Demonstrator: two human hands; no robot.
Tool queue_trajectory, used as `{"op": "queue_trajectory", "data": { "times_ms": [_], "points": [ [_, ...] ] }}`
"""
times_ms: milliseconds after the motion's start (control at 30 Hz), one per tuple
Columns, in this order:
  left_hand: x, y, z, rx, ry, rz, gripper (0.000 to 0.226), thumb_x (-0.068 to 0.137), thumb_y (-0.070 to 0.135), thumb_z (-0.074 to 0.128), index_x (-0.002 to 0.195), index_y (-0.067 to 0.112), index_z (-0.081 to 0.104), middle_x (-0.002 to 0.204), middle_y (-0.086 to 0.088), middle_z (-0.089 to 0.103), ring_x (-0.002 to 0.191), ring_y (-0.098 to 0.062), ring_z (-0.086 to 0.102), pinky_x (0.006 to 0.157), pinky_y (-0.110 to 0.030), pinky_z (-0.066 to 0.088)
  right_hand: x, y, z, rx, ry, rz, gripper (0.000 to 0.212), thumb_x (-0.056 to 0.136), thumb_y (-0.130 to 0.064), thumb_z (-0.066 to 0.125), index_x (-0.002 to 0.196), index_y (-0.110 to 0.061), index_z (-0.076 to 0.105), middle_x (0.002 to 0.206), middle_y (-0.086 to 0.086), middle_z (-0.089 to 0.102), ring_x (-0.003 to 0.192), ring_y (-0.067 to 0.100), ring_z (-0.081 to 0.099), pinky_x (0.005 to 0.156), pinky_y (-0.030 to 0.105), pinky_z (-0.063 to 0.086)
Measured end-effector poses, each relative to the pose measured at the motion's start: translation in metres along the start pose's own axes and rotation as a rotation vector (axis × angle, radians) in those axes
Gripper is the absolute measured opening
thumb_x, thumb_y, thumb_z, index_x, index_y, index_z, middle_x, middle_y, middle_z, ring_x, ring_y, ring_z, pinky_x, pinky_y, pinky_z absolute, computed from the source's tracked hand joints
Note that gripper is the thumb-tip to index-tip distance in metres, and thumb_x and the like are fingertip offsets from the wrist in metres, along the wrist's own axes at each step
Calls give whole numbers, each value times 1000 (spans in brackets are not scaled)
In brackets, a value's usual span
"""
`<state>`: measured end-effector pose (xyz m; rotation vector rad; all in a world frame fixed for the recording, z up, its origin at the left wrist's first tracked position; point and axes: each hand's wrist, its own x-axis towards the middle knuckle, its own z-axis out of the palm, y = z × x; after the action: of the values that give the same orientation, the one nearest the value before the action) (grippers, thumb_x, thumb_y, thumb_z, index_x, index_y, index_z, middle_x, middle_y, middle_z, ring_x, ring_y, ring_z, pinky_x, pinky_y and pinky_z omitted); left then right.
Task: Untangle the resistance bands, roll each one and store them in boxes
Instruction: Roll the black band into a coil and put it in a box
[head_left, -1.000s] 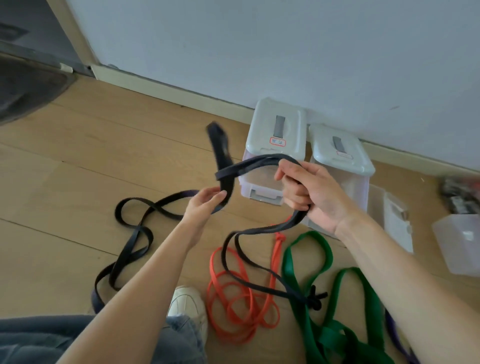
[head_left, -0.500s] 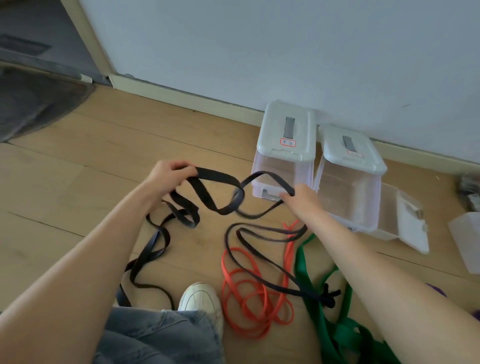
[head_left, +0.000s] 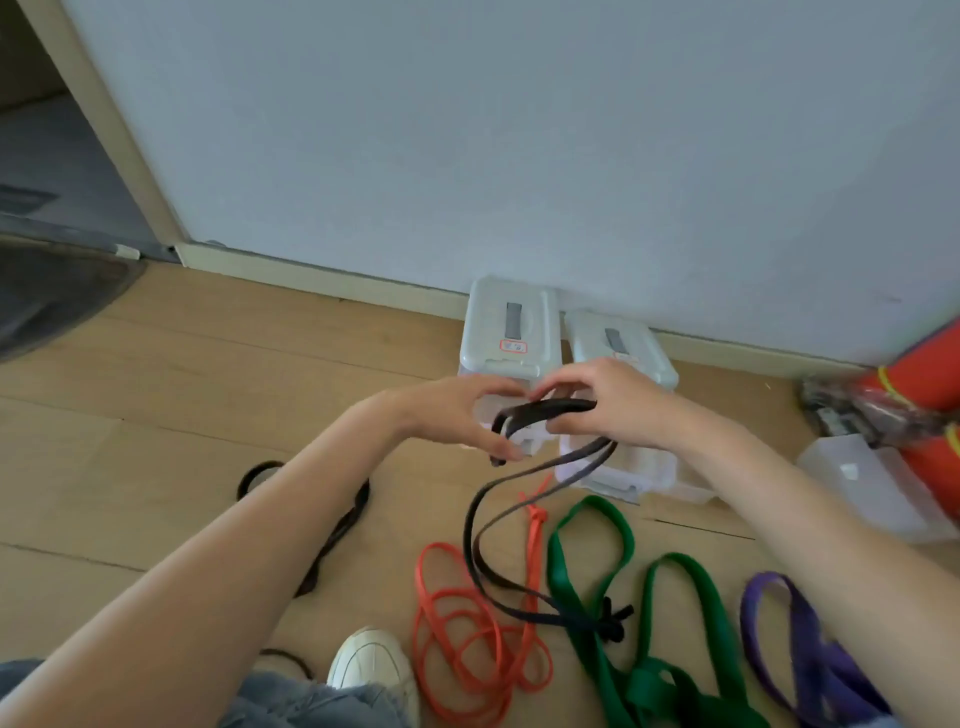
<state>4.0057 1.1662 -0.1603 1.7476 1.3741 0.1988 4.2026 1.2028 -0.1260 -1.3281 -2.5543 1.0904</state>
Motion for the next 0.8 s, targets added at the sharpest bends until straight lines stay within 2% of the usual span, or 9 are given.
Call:
{"op": "queue_trajectory", "data": {
  "times_ms": [133, 233, 300, 400, 500, 567, 633, 733, 800],
  "points": [
    [-9, 84, -14, -104, 147, 277, 11, 87, 19, 64, 90, 8, 64, 73, 0, 63, 67, -11, 54, 63, -22, 40, -59, -21, -63, 244, 229, -56, 21, 76, -6, 74, 87, -23, 66, 81, 1, 71, 54, -2, 58, 52, 8, 42],
    [-27, 138, -31, -232, 244, 390, 16, 89, 25, 60, 83, 10, 61, 56, 7, 56, 58, -9, 56, 64, -26, 48, -101, -21, -95, 319, 346, -54, 20, 76, -4, 73, 87, -19, 64, 71, 2, 69, 57, 7, 57, 55, 15, 43],
    [-35, 164, -37, -271, 251, 447, 19, 89, 30, 58, 79, 14, 60, 51, 12, 47, 51, -7, 51, 56, -23, 47, -120, -12, -90, 203, 209, 27, 14, 80, -8, 69, 85, -19, 63, 69, -3, 70, 67, 8, 65, 67, 17, 48],
    [-39, 175, -38, -308, 300, 396, 27, 90, 32, 58, 81, 7, 59, 53, 9, 37, 46, -8, 37, 49, -18, 37, -139, 19, -56, 52, -24, 209, 13, 88, -13, 61, 78, -21, 62, 78, -6, 70, 84, 10, 66, 89, 30, 49],
    [-37, 155, -37, -34, 338, 227, 28, 88, 31, 61, 91, 4, 58, 64, 3, 51, 51, -8, 45, 52, -16, 39, -154, 34, -48, 95, 74, 240, 19, 93, -14, 54, 75, -19, 60, 82, -3, 69, 82, 8, 65, 83, 24, 46],
    [-34, 138, -27, 300, 171, 17, 35, 85, 34, 65, 110, 13, 54, 98, -3, 65, 80, -12, 59, 73, -22, 46, -158, 34, -54, 52, 156, 212, 24, 95, -17, 50, 72, -20, 58, 73, -6, 67, 73, 6, 63, 73, 19, 43],
    [-28, 128, -9, 390, -12, -99, 67, 81, 38, 68, 136, 19, 34, 135, -1, 50, 116, -18, 51, 97, -29, 39, -154, 27, -59, 27, 205, 147, 19, 94, -19, 52, 75, -19, 56, 67, -8, 64, 65, 5, 60, 69, 20, 43],
    [-13, 137, 22, 274, -54, 93, 83, 77, 41, 71, 144, 29, 23, 146, 11, 34, 130, -7, 35, 104, -24, 30, -138, 17, -56, -47, 194, 58, 6, 91, -20, 57, 89, -14, 57, 66, -9, 62, 55, -3, 54, 56, 12, 39],
    [0, 145, 35, 162, -60, 222, 55, 81, 34, 69, 130, 29, 44, 129, 11, 53, 114, 0, 47, 96, -16, 34, -129, 17, -52, -32, 218, 22, 2, 87, -19, 61, 88, -18, 59, 62, -13, 63, 52, -7, 53, 53, 11, 38]
  ]
}}
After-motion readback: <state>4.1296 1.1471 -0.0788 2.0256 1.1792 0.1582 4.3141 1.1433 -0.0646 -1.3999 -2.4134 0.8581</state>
